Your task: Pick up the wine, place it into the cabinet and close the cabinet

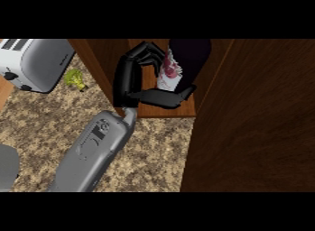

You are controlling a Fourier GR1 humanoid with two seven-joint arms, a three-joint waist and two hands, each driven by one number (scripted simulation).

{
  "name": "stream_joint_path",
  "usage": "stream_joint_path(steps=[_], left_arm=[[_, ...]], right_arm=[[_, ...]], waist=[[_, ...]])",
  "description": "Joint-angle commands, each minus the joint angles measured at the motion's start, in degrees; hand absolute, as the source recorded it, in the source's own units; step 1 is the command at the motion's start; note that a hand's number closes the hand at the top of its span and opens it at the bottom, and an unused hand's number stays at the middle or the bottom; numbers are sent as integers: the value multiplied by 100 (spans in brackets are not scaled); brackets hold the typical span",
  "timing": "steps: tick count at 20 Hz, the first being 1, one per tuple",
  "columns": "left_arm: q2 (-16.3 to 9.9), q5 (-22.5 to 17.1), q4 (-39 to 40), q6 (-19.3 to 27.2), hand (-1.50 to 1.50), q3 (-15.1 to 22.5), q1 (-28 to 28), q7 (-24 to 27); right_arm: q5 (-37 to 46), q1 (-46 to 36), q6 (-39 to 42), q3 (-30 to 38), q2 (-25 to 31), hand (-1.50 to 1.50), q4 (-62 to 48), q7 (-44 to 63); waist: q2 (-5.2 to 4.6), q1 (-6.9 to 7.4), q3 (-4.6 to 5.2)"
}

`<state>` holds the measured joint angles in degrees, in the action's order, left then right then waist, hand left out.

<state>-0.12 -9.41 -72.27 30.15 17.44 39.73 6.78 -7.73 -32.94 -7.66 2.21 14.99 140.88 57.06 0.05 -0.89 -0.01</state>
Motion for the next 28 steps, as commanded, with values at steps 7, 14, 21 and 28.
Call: stream_joint_path(steps=[7,14,21,28], left_arm=[[12,42,928,-112,150,-99,314,552],[12,-661,1764,201,150,274,235,1461],[12,-1301,2723,206,150,456,520,1985],[12,-1530,3355,596,150,1089,441,2443]], right_arm=[[-742,101,198,461,89,-150,216,120],[-582,-56,46,341,11,-150,362,292],[-745,75,283,304,-90,-150,92,-99],[-569,-162,236,219,-107,-150,-161,-67]], waist=[[-2,33,0],[-7,-32,4],[-30,-74,3],[-35,-108,6]])
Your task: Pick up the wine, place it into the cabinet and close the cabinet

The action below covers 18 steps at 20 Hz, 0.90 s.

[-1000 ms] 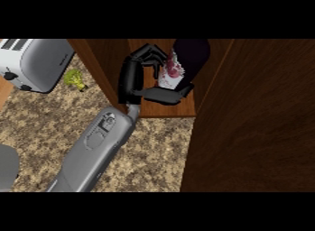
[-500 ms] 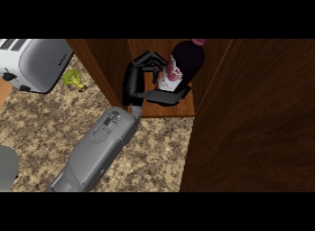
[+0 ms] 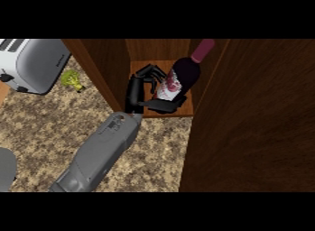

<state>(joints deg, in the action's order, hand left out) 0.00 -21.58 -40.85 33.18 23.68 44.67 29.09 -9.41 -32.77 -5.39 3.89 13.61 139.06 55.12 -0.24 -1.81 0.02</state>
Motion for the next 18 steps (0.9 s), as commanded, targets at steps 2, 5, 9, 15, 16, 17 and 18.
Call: stream_joint_path(steps=[2,5,9,15,16,17,18], left_arm=[[0,-229,610,198,150,204,13,627],[0,-126,595,12,150,-165,323,349],[0,-724,1326,-189,150,-395,598,1034],[-24,-972,1881,-784,150,-990,844,1286],[0,-1162,1974,-714,150,-911,907,1217],[0,-1244,2068,-592,150,-790,858,1348],[0,-1115,2165,-538,150,-875,1118,1175]], right_arm=[[-586,443,158,167,-57,-150,550,-43],[-696,289,118,349,104,-150,605,244],[-185,-107,17,-230,-195,-150,-43,-140],[-96,108,-51,-355,-270,-150,283,26],[-477,236,123,-31,-44,-150,572,218],[-331,38,-18,-95,-194,-150,283,12],[-444,181,45,45,-110,-150,479,96]], waist=[[-17,-69,-2],[23,59,-2],[-43,-48,7],[-30,-3,5],[-39,-136,3],[-51,-144,5],[-28,-85,1]])
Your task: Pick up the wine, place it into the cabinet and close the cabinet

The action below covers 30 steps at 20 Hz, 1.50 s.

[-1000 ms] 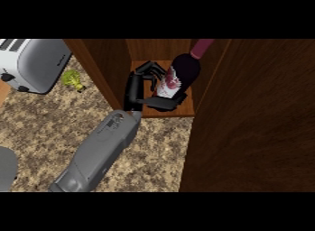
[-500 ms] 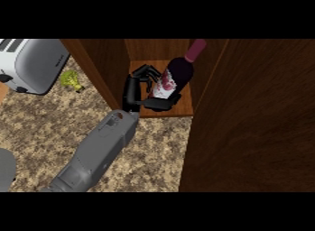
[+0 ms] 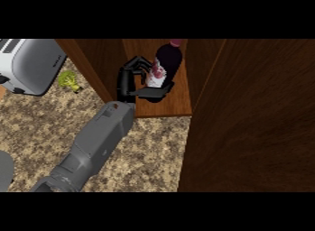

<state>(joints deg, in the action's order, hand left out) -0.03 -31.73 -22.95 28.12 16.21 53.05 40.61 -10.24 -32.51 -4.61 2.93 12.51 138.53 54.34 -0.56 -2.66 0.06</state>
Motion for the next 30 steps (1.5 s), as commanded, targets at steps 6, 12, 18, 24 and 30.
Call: stream_joint_path(steps=[6,12,18,24,30], left_arm=[[2,-202,844,-185,150,-342,685,76],[1,59,1491,449,150,-395,1023,326],[-151,159,1887,460,150,-453,1121,218],[-254,207,2087,490,150,-469,1186,51],[-112,112,2105,503,150,-598,1180,-94]], right_arm=[[-532,119,94,222,61,-150,420,166],[-303,-188,56,18,-37,-150,63,49],[-332,-200,44,-9,-106,-150,108,40],[-198,-201,85,-130,-155,-150,73,-121],[-356,-399,-38,-47,-231,-150,-99,-36]], waist=[[-12,-54,-3],[-61,-123,0],[-110,-189,2],[-151,-254,5],[-160,-274,7]])
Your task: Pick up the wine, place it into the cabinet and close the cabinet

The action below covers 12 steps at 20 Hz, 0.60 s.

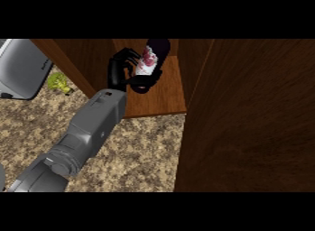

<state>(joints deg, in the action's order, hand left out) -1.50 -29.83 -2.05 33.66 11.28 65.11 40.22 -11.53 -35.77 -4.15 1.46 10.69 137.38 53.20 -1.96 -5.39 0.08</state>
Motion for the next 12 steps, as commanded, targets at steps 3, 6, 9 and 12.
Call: stream_joint_path(steps=[3,6,9,12], left_arm=[[113,-359,-211,-636,150,-398,-418,253],[146,-560,-288,-886,150,-595,-477,223],[124,-600,-213,-1057,150,-663,-357,6],[149,-760,-257,-1295,150,-757,-601,16]], right_arm=[[-149,19,-45,69,-43,-150,161,38],[-222,-94,-60,89,22,-150,163,206],[-79,-85,-144,-88,-48,-150,282,268],[-220,-161,-16,8,-41,-150,36,33]], waist=[[-9,29,11],[-21,-94,15],[-6,-83,15],[-47,-198,12]])
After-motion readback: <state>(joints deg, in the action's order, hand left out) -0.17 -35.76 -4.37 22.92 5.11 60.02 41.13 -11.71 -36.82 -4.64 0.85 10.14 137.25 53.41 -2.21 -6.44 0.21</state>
